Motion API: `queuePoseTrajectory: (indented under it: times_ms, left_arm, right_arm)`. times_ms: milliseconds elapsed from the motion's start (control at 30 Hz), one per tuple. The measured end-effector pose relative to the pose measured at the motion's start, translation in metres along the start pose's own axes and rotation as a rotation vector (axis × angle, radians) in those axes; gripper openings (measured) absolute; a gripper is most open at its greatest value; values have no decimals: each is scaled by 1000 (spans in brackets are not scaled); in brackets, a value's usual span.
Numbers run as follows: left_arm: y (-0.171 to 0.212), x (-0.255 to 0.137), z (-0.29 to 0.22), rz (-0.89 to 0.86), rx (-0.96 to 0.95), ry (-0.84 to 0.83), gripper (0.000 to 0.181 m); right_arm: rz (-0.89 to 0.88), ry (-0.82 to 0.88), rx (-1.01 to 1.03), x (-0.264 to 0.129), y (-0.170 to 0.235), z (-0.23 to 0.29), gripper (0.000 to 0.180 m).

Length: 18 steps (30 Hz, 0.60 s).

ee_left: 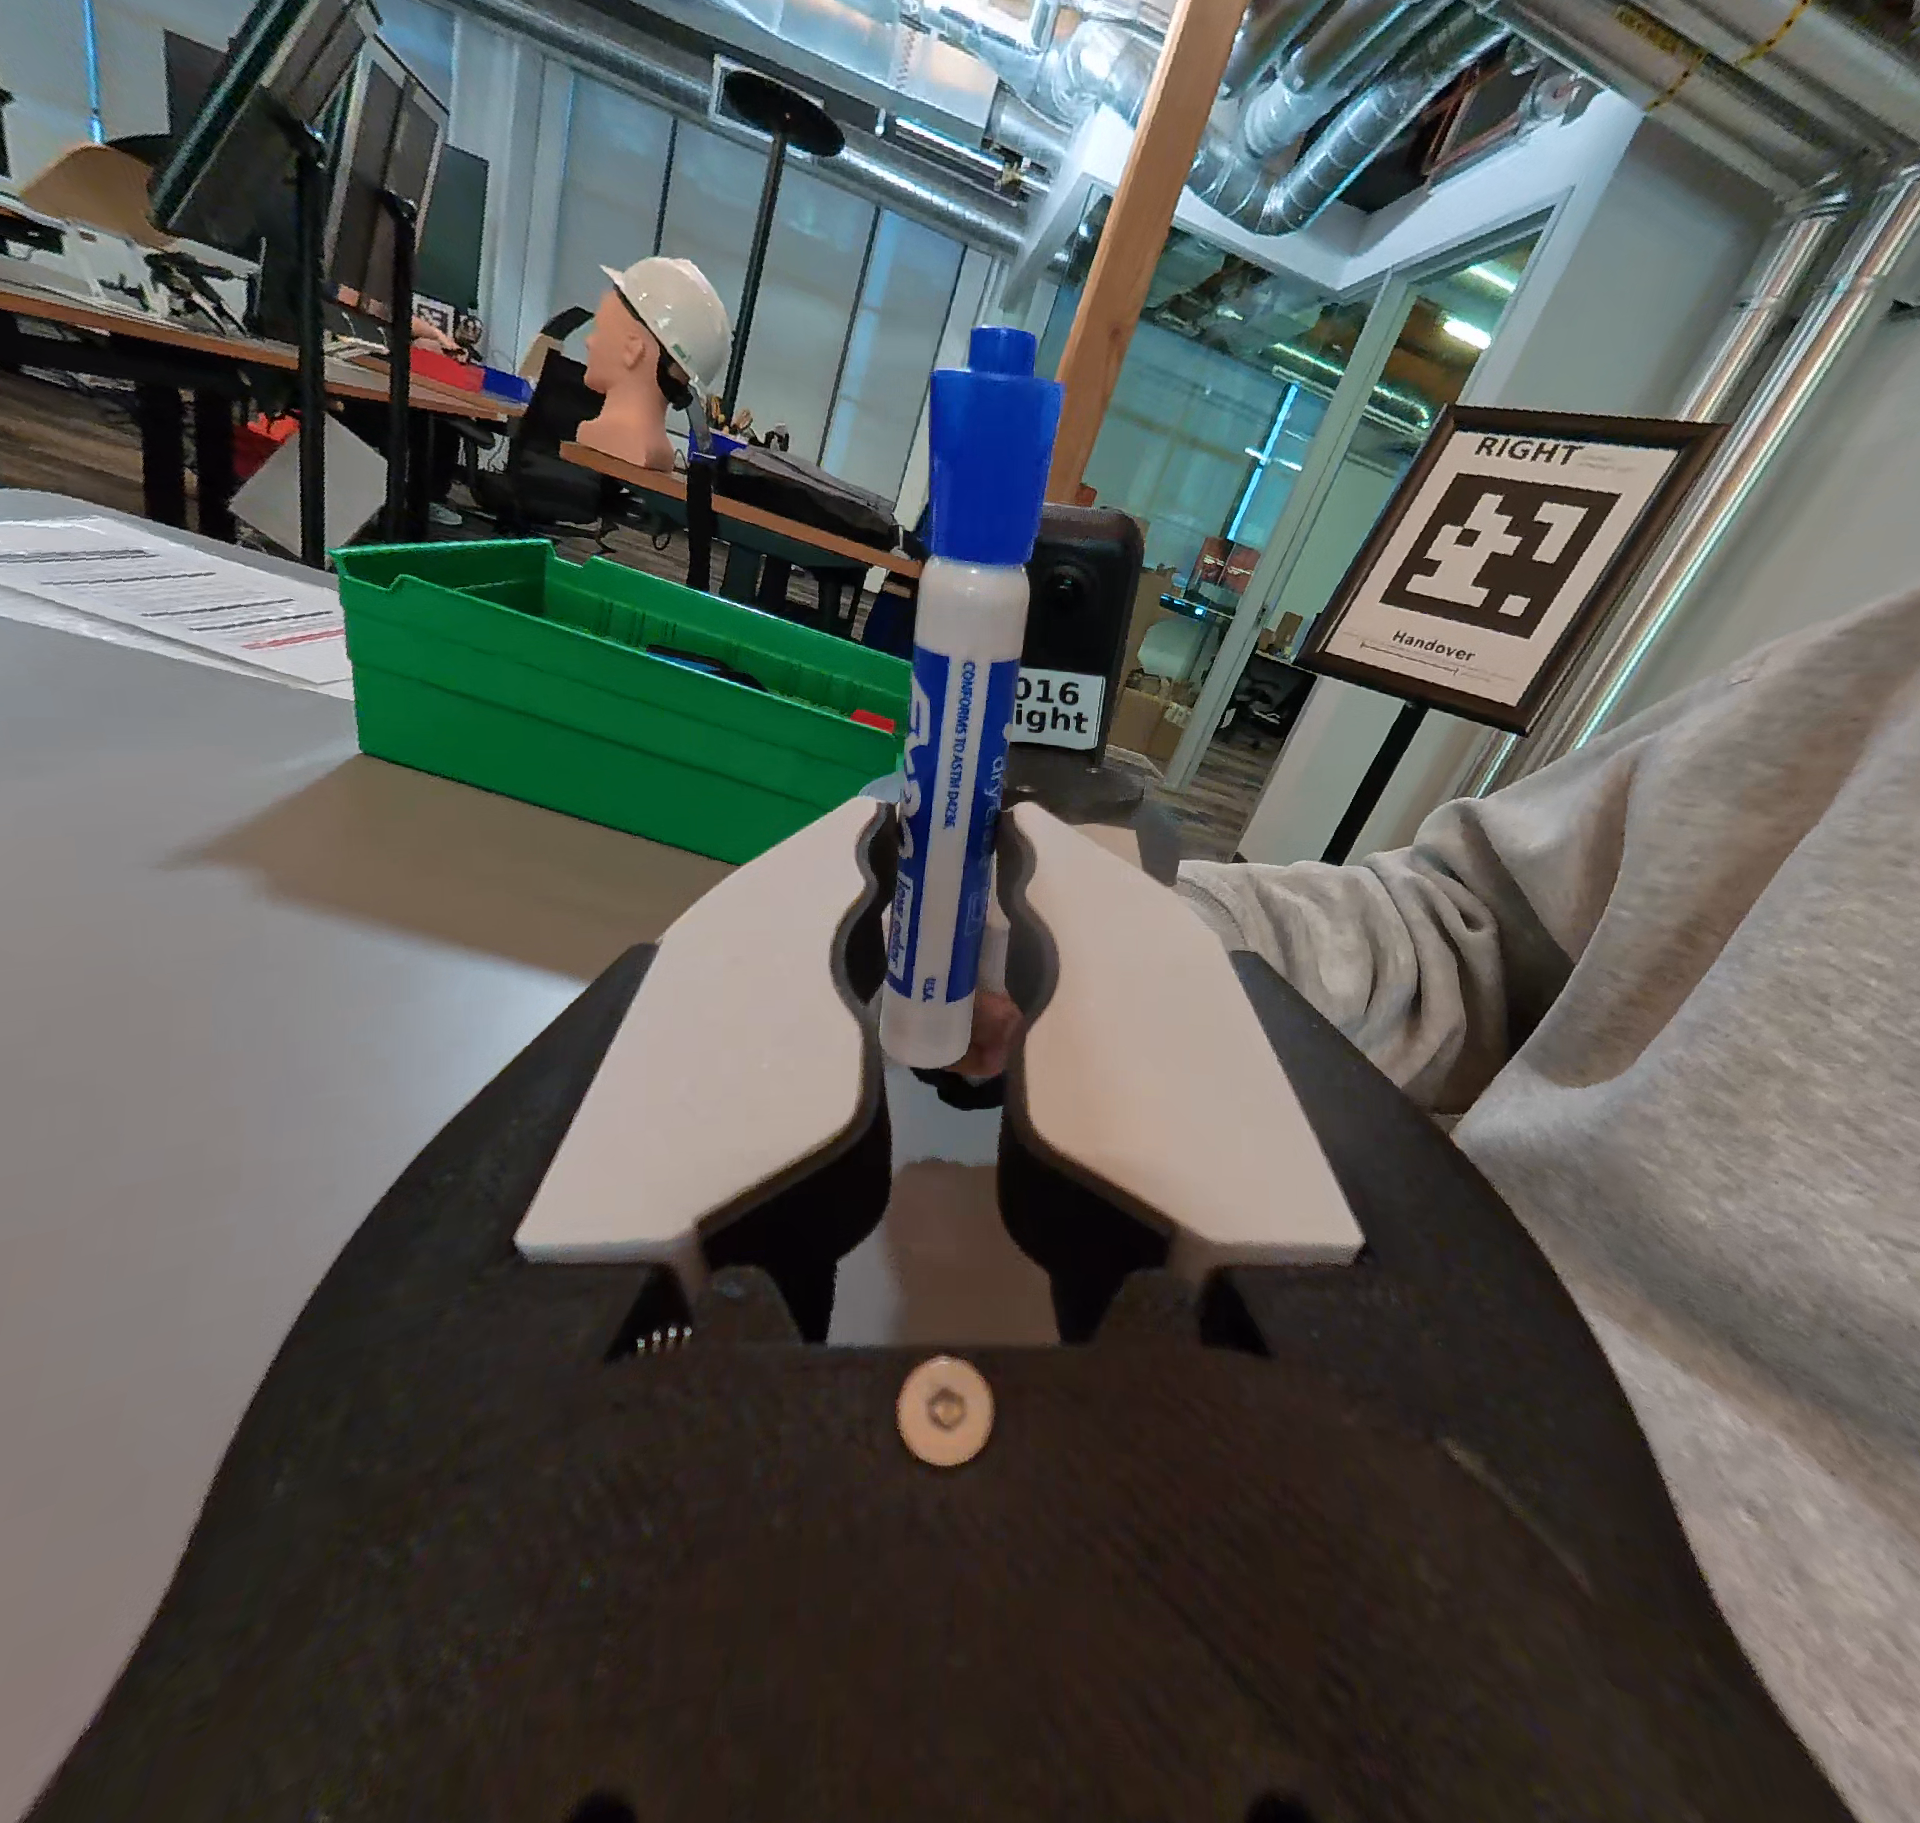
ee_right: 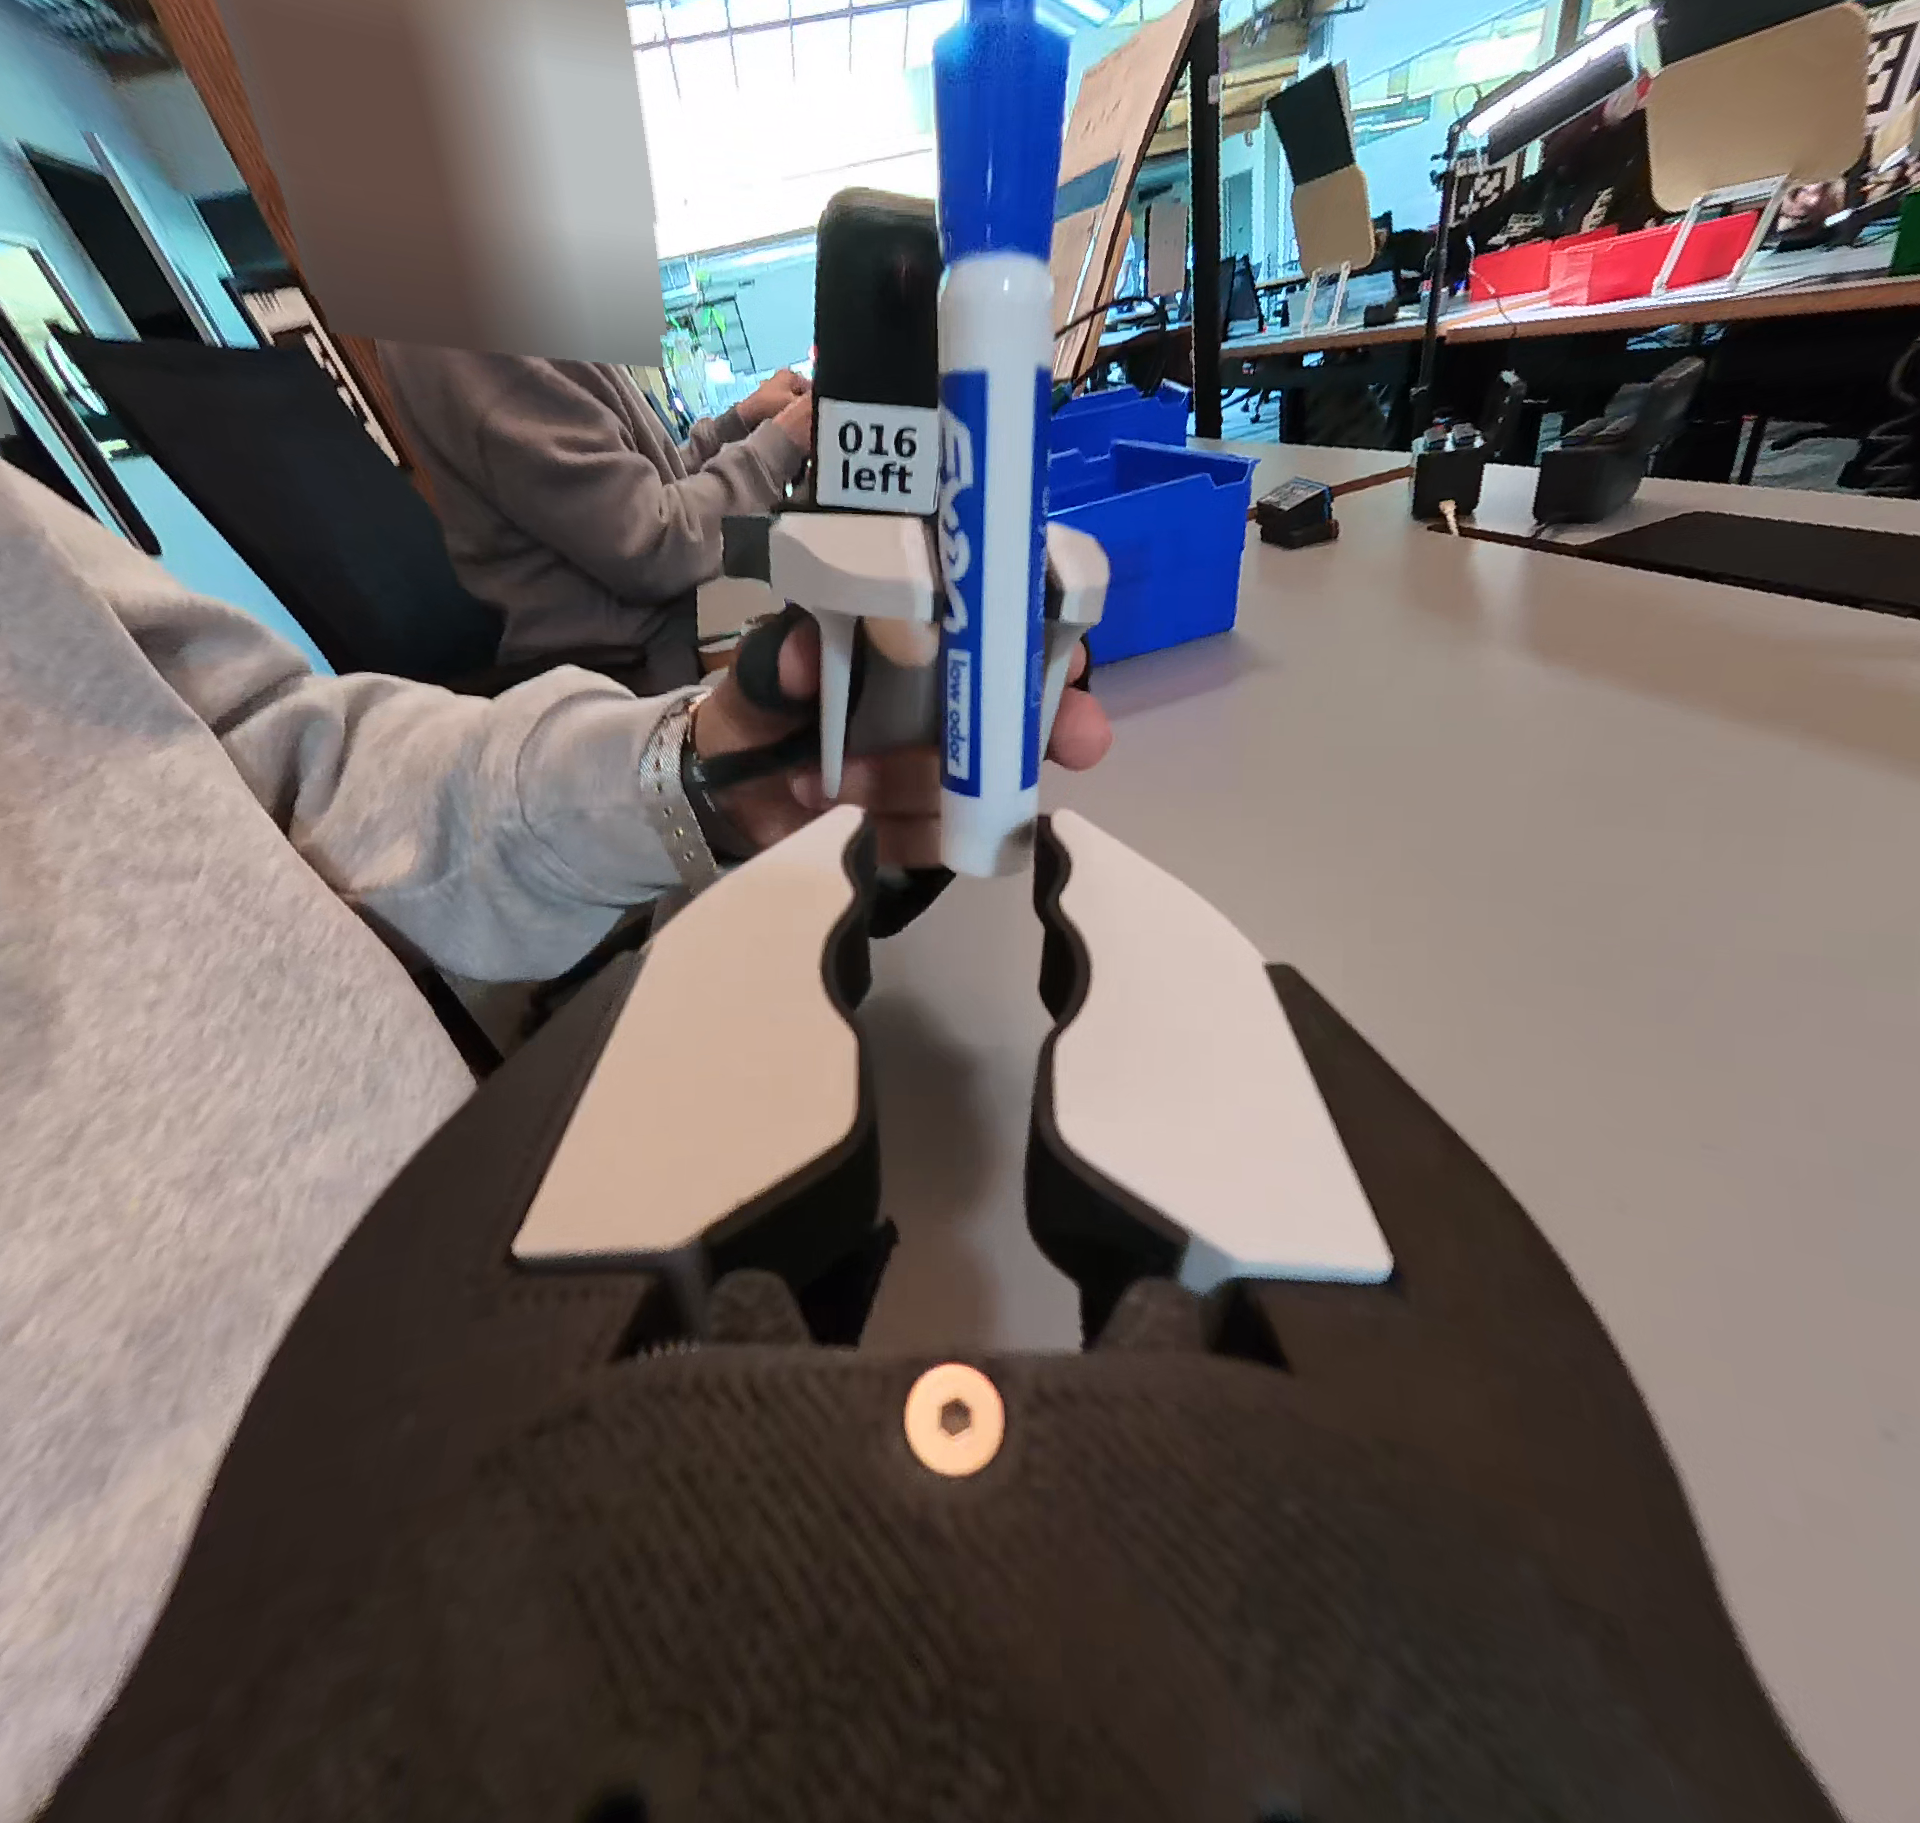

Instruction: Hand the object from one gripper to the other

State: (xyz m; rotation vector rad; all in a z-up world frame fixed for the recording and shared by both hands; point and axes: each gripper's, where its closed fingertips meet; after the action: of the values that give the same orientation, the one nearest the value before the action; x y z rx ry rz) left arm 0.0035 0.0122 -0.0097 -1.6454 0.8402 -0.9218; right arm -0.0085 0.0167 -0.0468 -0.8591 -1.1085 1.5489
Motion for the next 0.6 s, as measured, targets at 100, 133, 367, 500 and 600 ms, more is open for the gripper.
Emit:
queuePoseTrajectory:
  times_ms: [100, 133, 367, 500, 600]
  left_arm:
    - [1, 5, -6, 10, 8, 21, 19]
    - [1, 6, -9, 14, 11, 28, 19]
    - [1, 11, -14, 17, 15, 40, 19]
    - [-3, 11, -15, 0, -3, 44, 21]
    - [-4, 11, -12, -8, -22, 28, 41]
  right_arm:
    - [3, -4, 4, 1, 1, 1, 28]
    - [1, -6, 7, 1, 1, 1, 27]
    - [-5, -19, -7, 0, -2, 5, 20]
    - [-21, -20, -17, -1, -6, 7, 19]
    - [-39, -22, -25, -3, -10, 8, 19]
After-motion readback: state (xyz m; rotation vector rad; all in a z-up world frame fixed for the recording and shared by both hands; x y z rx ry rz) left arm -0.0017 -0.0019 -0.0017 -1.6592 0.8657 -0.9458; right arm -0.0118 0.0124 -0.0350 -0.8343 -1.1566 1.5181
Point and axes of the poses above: each gripper's, where its closed fingertips meet, x out along the fingers, y out of its underside, z = x × y across the jaws, and after that the axes turned 8 degrees about x, right-handed
